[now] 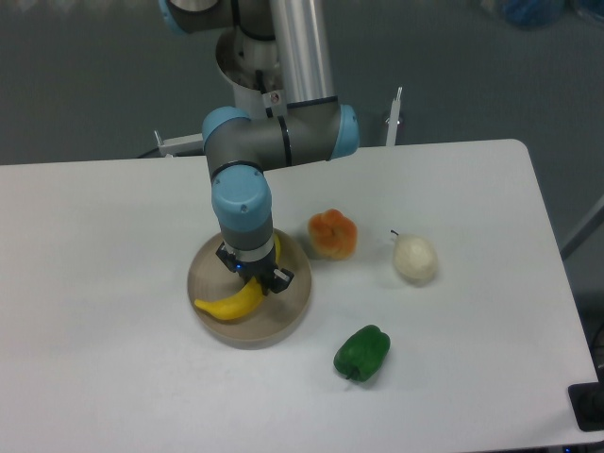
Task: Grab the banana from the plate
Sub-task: 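Lower the gripper onto the banana and close it around the banana, then lift the banana off the plate and carry it beside the green pepper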
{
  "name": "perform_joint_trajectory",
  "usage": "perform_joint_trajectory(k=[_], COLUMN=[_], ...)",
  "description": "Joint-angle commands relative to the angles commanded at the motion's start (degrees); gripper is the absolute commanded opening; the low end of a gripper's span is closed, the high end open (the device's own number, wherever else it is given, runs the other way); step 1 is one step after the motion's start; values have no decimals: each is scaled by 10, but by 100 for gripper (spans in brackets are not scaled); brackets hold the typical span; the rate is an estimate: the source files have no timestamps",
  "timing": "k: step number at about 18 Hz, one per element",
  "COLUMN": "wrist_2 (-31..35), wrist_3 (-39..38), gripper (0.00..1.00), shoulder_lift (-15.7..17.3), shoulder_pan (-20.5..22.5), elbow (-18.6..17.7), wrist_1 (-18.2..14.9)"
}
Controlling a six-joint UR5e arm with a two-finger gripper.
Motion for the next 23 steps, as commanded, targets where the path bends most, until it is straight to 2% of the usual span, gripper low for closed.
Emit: perform_joint_trajectory(k=[5, 12, 17, 20, 23], wrist_2=[3, 11, 11, 11, 18], wrist_3=[26, 145, 220, 244, 247], gripper=[37, 37, 37, 37, 37], shoulder_lift=[18, 45, 45, 39, 35], shoulder_pan=[13, 102, 163, 180, 184], elbow=[36, 76, 131, 167, 175], wrist_1=[-11, -18, -44, -69, -77])
